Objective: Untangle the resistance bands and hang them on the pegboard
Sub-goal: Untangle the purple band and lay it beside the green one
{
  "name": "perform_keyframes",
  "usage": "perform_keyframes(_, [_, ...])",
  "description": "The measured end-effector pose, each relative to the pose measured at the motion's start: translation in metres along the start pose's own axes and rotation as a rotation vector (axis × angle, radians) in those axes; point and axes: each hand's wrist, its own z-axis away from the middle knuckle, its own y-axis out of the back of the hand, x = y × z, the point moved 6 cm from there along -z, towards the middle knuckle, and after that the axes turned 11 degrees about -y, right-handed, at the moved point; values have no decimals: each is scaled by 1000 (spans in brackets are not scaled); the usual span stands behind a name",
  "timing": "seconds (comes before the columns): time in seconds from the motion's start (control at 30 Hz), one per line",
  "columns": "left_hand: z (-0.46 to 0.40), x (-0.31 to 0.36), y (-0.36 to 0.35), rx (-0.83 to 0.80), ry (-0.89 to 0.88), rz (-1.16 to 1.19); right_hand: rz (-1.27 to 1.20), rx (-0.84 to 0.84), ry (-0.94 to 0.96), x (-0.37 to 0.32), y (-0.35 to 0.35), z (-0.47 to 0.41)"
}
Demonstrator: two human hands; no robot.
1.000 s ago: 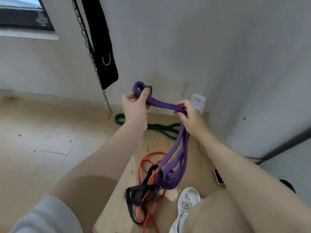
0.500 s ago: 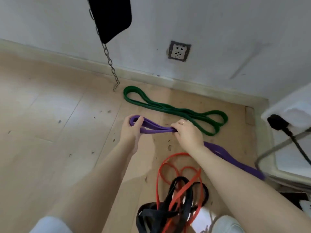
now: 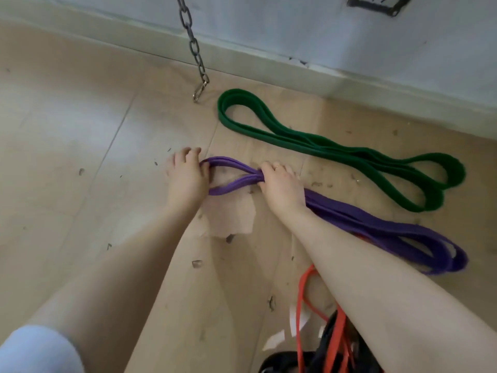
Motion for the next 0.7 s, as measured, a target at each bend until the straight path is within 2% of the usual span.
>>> perform_keyframes(0.13, [24, 71, -29, -156, -533, -136, 82, -53, 123, 10, 2, 10])
perform_keyframes(0.2, [38, 102, -47, -171, -708, -181, 89, -75, 144, 30, 17, 22])
perform_keyframes(0.33, [56, 140, -68, -152, -794, -212, -2, -58, -24, 125, 49, 67])
perform_keyframes(0.5, [90, 167, -94, -173, -906, -293, 13, 23, -353, 251, 67, 134])
perform_keyframes(0.6, [105, 183, -106, -156, -938, -336, 27, 32, -441, 285, 58, 153])
perform_keyframes(0.7, [108, 191, -112, -203, -875, -349, 54, 55, -450, 288, 54, 148])
